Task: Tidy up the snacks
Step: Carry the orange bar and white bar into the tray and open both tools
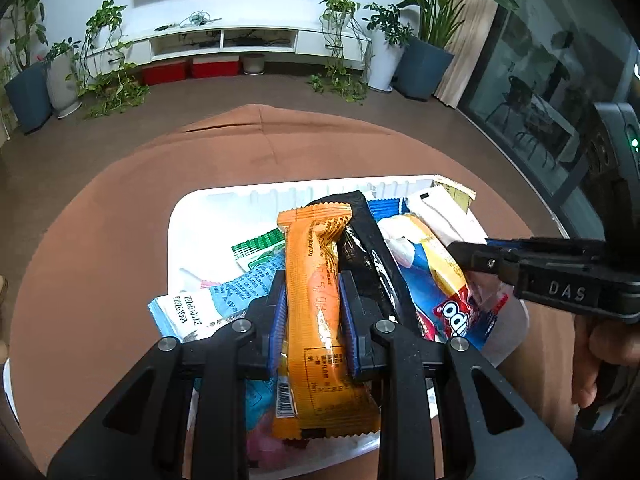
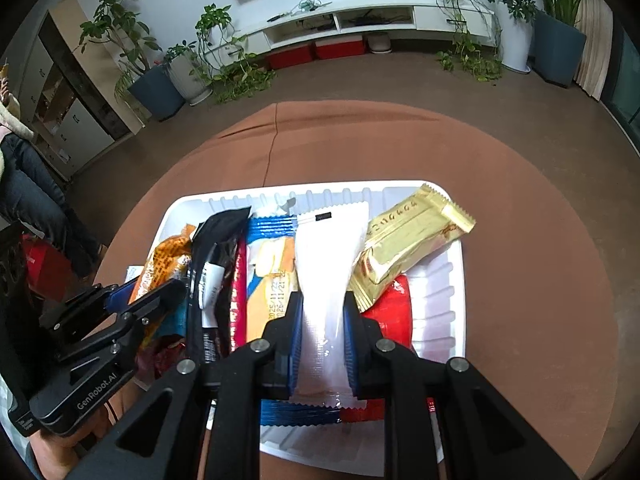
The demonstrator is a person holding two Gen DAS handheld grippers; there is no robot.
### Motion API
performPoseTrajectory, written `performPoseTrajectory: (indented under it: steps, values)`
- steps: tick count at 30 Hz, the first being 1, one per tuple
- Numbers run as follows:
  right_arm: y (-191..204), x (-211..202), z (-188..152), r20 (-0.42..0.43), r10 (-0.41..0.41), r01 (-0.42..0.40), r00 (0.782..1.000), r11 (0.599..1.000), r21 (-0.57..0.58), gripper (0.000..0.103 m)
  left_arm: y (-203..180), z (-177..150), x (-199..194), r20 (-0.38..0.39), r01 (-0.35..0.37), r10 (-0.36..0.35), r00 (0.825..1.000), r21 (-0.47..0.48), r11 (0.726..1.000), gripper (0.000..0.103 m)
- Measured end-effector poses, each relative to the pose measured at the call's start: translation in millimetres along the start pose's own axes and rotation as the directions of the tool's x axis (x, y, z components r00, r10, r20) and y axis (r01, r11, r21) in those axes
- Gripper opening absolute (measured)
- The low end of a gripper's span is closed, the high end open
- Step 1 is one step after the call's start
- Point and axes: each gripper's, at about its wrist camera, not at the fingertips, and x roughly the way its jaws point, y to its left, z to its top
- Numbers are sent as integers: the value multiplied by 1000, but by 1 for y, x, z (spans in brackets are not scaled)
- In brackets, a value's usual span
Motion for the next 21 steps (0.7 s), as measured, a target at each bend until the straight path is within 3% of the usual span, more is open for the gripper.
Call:
performPoseTrajectory:
  steps: [13, 17, 20, 21]
  values:
    - [4, 11, -4, -6, -20, 20, 1000, 1000, -13, 20, -1, -2, 5, 27, -12, 13, 1000, -23, 1000, 23]
    - [7, 8, -5, 4, -35, 35, 999, 999, -22, 28, -6, -9, -1, 34, -24, 25, 999, -24, 999, 24]
    - [13, 4, -8, 9, -53, 53, 999, 997, -48, 30, -6, -9, -6, 40, -37, 38, 998, -26, 999, 32]
    - [15, 3, -8, 12, -58, 59, 998, 997, -56, 30, -5, -9, -8, 44, -40, 41, 998, -32, 999, 40]
